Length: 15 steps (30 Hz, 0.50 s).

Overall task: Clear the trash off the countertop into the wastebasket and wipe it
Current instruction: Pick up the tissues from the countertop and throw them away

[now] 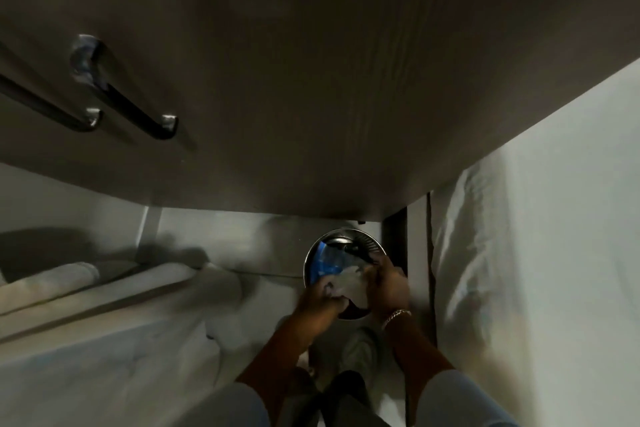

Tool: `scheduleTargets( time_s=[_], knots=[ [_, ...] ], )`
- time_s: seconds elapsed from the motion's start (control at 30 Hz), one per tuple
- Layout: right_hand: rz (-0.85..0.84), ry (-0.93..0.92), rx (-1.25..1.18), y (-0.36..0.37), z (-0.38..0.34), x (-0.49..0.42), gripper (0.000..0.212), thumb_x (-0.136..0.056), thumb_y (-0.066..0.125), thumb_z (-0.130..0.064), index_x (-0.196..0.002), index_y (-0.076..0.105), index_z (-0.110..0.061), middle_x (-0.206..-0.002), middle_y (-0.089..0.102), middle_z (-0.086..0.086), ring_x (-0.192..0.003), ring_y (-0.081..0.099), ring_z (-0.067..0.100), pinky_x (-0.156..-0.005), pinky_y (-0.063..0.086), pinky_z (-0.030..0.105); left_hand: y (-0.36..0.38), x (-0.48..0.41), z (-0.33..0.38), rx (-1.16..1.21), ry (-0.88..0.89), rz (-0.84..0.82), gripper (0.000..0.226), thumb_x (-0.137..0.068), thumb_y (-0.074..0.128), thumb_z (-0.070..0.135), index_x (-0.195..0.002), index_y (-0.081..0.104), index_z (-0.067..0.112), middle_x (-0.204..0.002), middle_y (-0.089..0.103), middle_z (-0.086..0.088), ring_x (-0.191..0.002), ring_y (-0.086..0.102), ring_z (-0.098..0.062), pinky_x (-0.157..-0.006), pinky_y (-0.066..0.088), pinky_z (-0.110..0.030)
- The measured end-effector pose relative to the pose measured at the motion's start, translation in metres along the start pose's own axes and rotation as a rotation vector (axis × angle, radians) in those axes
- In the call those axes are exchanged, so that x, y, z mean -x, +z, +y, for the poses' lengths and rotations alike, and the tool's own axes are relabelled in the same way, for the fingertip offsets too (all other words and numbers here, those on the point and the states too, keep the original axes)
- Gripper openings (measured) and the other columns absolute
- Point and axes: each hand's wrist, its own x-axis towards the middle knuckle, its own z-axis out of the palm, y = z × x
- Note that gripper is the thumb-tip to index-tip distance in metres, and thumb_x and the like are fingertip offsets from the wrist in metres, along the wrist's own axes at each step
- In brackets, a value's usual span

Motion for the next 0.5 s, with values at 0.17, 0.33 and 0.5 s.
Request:
scheduleTargets(
  time_s=[0.17, 0.33, 0.5],
  knots=[
    [0.064, 0.048, -0.149, -0.018, -0.025, 0.015, 0.023, -0.090, 0.057, -0.010, -0.112, 0.064, -0.009, -0.100, 0.071, 0.020, -0.093, 0.065, 0.036, -0.083, 0.055, 0.040, -0.014, 0.039, 0.007, 0.091, 0.064, 0.042, 0.041, -0.088, 0.063, 0.003, -0.124, 0.058, 0.021, -0.129, 0.060, -0.005, -0.124, 0.055, -0.023, -0.107, 0.046, -0.037],
    [0.113, -0.026, -0.423, -0.105, -0.116, 0.087, 0.012, -0.088, 0.061, -0.004, -0.096, 0.070, -0.002, -0.095, 0.073, 0.020, -0.093, 0.066, 0.031, -0.088, 0.053, 0.042, -0.042, 0.148, 0.076, 0.166, 0.286, 0.149, 0.039, -0.089, 0.057, -0.009, -0.127, 0.055, -0.004, -0.128, 0.062, -0.025, -0.112, 0.062, -0.030, -0.099, 0.051, -0.038],
    [0.079, -0.237, -0.574, -0.199, -0.236, 0.168, 0.021, -0.081, 0.071, -0.005, -0.078, 0.073, -0.026, -0.062, 0.076, -0.013, -0.058, 0.066, -0.007, -0.058, 0.048, 0.002, -0.101, 0.292, 0.169, 0.239, 0.667, 0.097, 0.031, -0.075, 0.061, 0.010, -0.105, 0.067, 0.012, -0.095, 0.078, -0.005, -0.083, 0.072, -0.016, -0.071, 0.056, -0.023]
  ],
)
